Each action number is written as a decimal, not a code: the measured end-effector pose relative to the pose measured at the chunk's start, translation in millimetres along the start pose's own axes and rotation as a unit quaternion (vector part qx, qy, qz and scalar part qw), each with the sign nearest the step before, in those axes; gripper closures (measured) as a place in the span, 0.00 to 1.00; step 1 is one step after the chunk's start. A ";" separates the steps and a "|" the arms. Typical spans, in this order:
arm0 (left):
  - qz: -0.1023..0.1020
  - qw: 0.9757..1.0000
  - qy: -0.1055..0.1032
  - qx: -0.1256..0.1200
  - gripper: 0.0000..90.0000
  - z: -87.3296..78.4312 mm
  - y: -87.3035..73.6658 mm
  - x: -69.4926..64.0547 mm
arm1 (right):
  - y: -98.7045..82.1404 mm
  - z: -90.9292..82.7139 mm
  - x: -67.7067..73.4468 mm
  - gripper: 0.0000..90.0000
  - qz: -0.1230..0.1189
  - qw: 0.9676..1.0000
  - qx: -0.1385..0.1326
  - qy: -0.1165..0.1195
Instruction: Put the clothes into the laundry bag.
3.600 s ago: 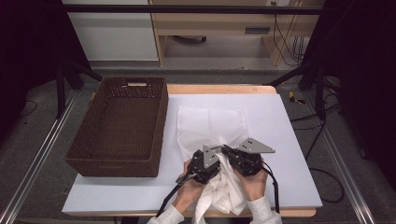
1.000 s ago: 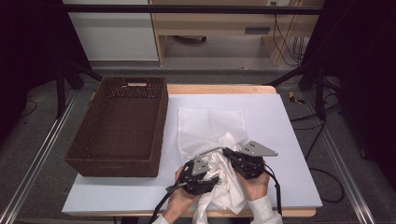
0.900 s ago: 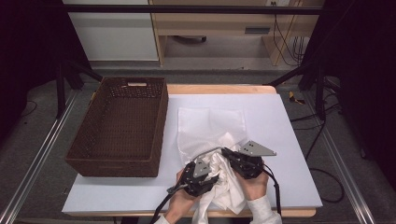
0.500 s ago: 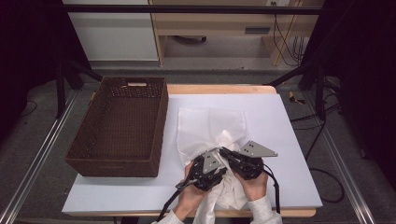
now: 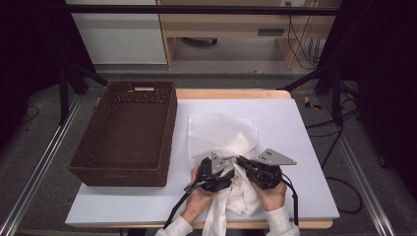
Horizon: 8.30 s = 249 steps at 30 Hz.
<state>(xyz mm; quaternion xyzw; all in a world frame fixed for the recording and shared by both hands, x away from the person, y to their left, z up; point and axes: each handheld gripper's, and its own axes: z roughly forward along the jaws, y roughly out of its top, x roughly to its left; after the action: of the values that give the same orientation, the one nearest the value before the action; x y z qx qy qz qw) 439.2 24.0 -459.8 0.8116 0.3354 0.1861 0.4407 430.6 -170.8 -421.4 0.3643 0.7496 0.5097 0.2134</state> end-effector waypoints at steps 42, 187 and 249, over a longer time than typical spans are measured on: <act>0.007 0.999 0.038 -0.006 0.81 30.1 12.6 1.5 | 4.5 -8.3 1.7 0.99 -0.003 1.000 -0.006 0.006; 0.024 0.998 -0.045 -0.041 0.97 -50.5 32.2 7.8 | -54.4 14.4 36.3 0.26 0.014 0.998 0.060 -0.021; 0.039 0.995 -0.066 -0.057 0.98 -83.0 33.7 -1.7 | -17.7 94.8 -0.3 0.90 0.072 0.982 -0.012 -0.175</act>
<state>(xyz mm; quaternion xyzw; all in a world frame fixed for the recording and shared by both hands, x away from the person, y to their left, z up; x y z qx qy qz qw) 401.3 58.7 -386.5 0.8079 0.2626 0.1686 0.4999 490.5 -117.2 -474.6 0.4988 0.6660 0.4610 0.3085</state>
